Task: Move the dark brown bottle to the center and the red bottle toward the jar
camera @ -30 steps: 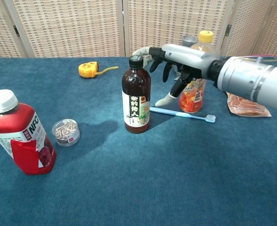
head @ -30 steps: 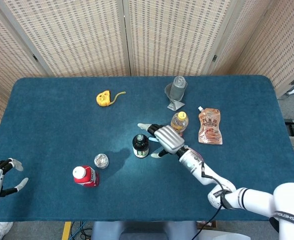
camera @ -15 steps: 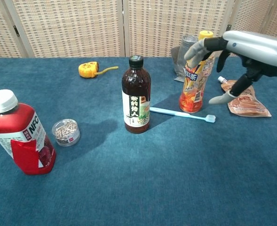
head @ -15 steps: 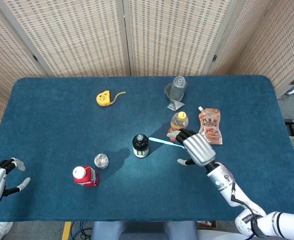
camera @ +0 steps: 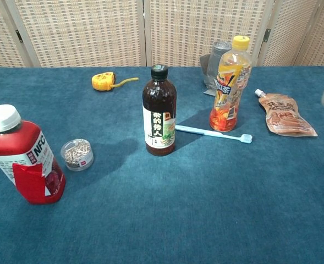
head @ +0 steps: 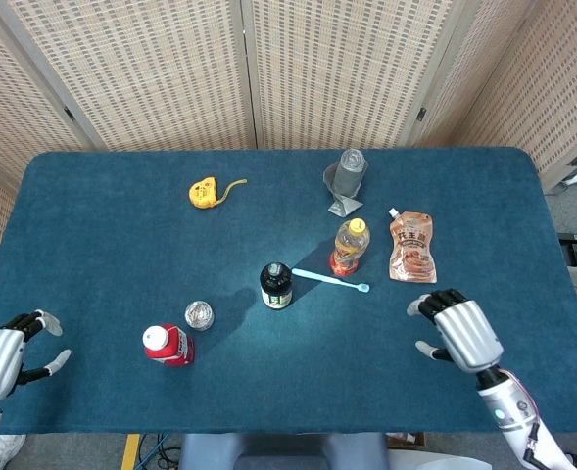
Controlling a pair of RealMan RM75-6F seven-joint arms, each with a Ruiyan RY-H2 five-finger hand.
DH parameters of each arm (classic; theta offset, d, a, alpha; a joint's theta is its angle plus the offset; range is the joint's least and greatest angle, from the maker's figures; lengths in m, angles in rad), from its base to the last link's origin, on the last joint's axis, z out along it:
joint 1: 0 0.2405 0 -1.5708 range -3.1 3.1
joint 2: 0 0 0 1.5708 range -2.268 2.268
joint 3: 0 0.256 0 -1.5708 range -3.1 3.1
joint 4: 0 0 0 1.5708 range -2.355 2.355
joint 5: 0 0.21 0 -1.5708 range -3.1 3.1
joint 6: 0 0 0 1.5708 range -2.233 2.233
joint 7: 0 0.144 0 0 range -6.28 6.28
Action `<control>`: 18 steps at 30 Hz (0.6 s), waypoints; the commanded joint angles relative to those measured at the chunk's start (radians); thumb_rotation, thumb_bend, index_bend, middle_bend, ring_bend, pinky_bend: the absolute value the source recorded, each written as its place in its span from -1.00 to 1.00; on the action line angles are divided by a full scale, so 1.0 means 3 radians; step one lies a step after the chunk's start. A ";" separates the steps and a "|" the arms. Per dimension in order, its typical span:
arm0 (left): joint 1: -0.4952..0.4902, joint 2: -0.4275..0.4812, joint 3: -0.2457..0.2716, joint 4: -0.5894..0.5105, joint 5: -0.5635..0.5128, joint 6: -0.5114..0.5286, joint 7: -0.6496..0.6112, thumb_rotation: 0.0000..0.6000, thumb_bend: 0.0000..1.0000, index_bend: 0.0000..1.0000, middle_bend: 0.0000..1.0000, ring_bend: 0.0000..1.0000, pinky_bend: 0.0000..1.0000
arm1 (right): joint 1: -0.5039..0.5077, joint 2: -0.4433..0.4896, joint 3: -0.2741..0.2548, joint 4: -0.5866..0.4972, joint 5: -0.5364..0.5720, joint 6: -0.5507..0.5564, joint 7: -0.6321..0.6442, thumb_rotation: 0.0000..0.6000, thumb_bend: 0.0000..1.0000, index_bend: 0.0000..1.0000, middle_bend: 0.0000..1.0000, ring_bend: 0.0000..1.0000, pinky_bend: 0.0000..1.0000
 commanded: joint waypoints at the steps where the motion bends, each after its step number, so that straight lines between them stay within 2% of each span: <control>1: -0.0006 -0.0013 -0.0001 0.0008 0.0000 -0.0003 -0.0003 1.00 -0.60 0.01 -0.15 -0.22 0.19 | -0.0208 0.0081 -0.0070 0.0087 -0.0061 0.0199 0.0006 1.00 -1.00 -0.05 -0.06 -0.24 -0.20; 10: -0.0045 -0.0136 0.0016 0.0005 0.0050 -0.0031 -0.0115 1.00 -0.60 -0.12 -0.18 -0.23 0.19 | -0.0562 0.0168 -0.0094 0.0150 -0.0286 0.0629 0.0160 1.00 -1.00 -0.05 -0.06 -0.24 -0.20; 13: -0.0090 -0.0164 0.0041 0.0002 0.0047 -0.0136 -0.0183 1.00 -0.60 -0.29 -0.37 -0.36 0.11 | -0.0633 0.0195 -0.0081 0.0196 -0.0374 0.0741 0.0258 1.00 -1.00 -0.04 -0.06 -0.23 -0.20; 15: -0.0125 -0.0186 0.0050 0.0004 0.0043 -0.0205 -0.0186 1.00 -0.60 -0.45 -0.56 -0.57 -0.06 | -0.0677 0.0214 -0.0074 0.0229 -0.0439 0.0813 0.0328 1.00 -1.00 -0.03 -0.05 -0.22 -0.20; 18: -0.0171 -0.0229 0.0049 -0.0002 0.0017 -0.0295 -0.0193 1.00 -0.63 -0.61 -0.72 -0.73 -0.24 | -0.0729 0.0252 -0.0062 0.0235 -0.0514 0.0889 0.0393 1.00 -1.00 -0.03 -0.04 -0.21 -0.20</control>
